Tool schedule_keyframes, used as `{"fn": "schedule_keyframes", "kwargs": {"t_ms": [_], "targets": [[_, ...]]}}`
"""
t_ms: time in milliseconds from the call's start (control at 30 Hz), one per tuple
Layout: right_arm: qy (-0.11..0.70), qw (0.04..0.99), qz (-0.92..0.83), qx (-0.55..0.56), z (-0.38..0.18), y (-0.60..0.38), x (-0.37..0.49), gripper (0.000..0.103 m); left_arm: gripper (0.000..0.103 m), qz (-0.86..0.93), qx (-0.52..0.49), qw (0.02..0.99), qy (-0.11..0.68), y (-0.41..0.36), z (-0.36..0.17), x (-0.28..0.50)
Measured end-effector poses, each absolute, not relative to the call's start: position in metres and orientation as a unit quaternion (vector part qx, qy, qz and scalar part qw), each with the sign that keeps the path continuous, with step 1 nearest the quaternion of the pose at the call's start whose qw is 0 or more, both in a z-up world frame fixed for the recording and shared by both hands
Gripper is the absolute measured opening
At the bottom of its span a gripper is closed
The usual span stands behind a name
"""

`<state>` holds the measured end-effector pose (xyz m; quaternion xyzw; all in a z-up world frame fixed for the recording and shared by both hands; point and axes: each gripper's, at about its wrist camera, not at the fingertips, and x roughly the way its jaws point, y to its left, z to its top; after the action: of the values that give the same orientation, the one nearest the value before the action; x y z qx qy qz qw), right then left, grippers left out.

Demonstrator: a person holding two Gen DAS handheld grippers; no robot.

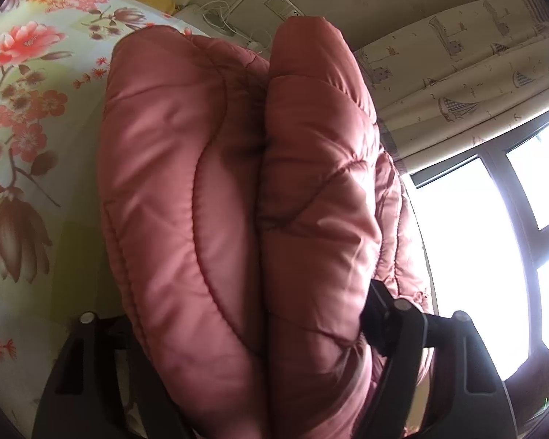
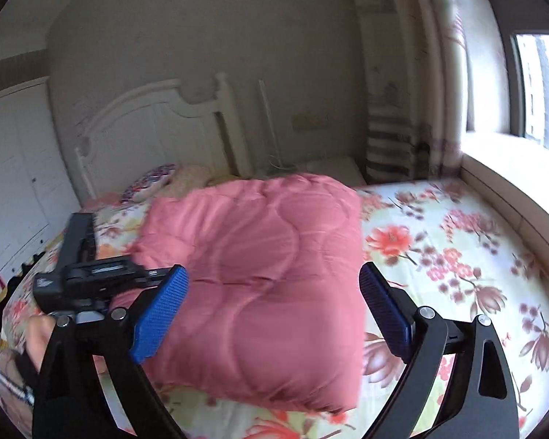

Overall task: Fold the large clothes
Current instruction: 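Release the coat bundle with the left gripper and pull both grippers back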

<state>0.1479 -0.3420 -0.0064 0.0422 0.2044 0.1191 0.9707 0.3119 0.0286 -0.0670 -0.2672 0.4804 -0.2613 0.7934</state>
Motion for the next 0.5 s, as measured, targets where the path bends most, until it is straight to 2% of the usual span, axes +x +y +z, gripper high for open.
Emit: {"fn": "schedule_keyframes", "kwargs": {"t_ms": [33,100,167,233,300,400,500], "targets": [[0.216,0.969,0.123,0.005,-0.011,-0.326,0.145,0.089,0.083,-0.249,-0.264,0.797,0.482,0.032,-0.059,0.312],[0.263,0.957,0.115,-0.052,-0.036,-0.298,0.156,0.090,0.083,-0.227,-0.264,0.810,0.472,0.029,-0.031,0.292],[0.293,0.947,0.095,-0.088,-0.062,-0.283,0.171,0.094,0.082,-0.192,-0.251,0.860,0.400,0.039,0.009,0.271],[0.277,0.952,0.081,-0.102,-0.079,-0.279,0.168,0.096,0.093,-0.192,-0.216,0.897,0.333,0.037,0.047,0.250],[0.282,0.951,0.080,-0.097,-0.076,-0.277,0.167,0.096,0.095,-0.197,-0.155,0.921,0.297,0.017,0.073,0.239],[0.286,0.950,0.080,-0.096,-0.075,-0.281,0.170,0.096,0.095,-0.227,-0.055,0.927,0.294,-0.037,0.089,0.241],[0.281,0.952,0.078,-0.097,-0.073,-0.276,0.167,0.096,0.095,-0.232,-0.025,0.913,0.335,-0.070,0.071,0.271]]}}
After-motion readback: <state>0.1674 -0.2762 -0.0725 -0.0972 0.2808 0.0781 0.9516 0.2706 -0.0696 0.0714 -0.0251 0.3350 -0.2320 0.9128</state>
